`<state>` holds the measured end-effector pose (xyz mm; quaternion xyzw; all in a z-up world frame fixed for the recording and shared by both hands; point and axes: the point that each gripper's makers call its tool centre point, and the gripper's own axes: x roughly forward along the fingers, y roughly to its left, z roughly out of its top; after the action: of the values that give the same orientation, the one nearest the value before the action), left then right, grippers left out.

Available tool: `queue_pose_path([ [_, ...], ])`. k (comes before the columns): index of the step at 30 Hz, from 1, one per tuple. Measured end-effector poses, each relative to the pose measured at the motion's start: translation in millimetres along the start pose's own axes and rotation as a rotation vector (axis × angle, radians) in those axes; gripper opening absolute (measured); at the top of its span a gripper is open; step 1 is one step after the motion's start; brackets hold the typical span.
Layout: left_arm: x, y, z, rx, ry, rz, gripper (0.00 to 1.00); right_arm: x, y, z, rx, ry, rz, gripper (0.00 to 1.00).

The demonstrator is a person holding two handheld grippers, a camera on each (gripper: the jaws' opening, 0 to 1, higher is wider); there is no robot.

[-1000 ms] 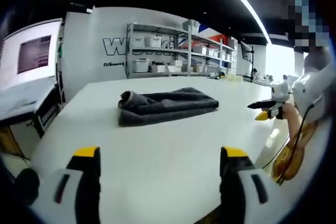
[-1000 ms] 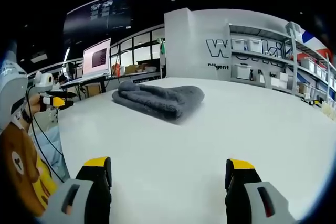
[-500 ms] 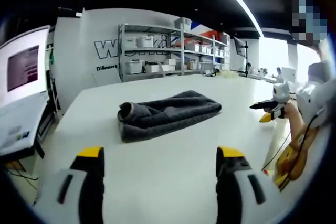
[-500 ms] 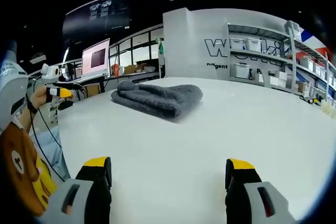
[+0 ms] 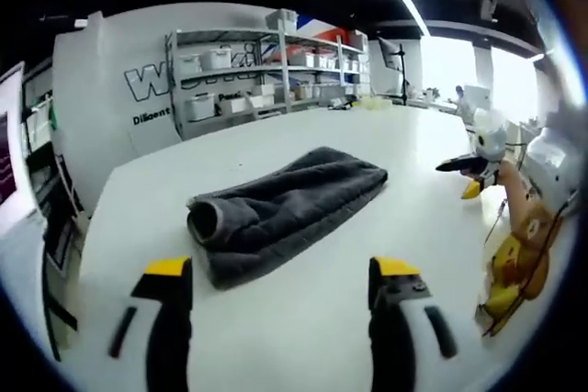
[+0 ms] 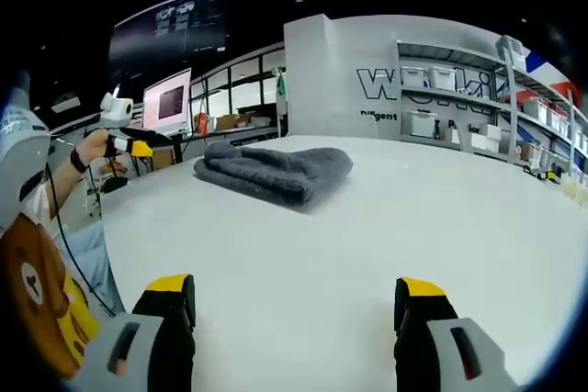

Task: Fold the towel on the table until its edges align and the towel forms a compact rectangular stack.

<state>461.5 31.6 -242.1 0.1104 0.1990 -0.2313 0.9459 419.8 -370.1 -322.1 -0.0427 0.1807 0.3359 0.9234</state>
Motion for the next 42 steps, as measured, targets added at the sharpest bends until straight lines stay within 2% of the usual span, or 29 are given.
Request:
queue_pose_path([
  [8,25,13.3,2.9,-0.001,0.028,-0.040,0.78,-2,-3,-1.5,0.001,0.005,-0.009,0.93],
  [12,35,22.7,1.7,0.006,0.037,-0.045,0.74,-1,-2,-1.5,-0.002,0.003,-0.006,0.93],
  [18,56,34.8,4.5,0.027,0.048,-0.087,0.68,1,0,-4.5,-0.006,0.016,0.006,0.93],
  [24,73,43.1,2.9,0.053,0.062,-0.124,0.57,1,-3,-5.5,-0.004,0.020,0.000,0.93],
  [31,91,42.3,2.2,0.043,0.050,-0.164,0.37,3,-5,-7.0,-0.003,0.029,-0.001,0.92],
  [34,94,42.2,3.4,0.033,0.038,-0.172,0.28,3,-5,-6.7,-0.004,0.030,0.001,0.92],
  [42,96,42.5,2.9,0.036,0.046,-0.166,0.15,3,-4,-7.4,-0.005,0.033,0.003,0.92],
])
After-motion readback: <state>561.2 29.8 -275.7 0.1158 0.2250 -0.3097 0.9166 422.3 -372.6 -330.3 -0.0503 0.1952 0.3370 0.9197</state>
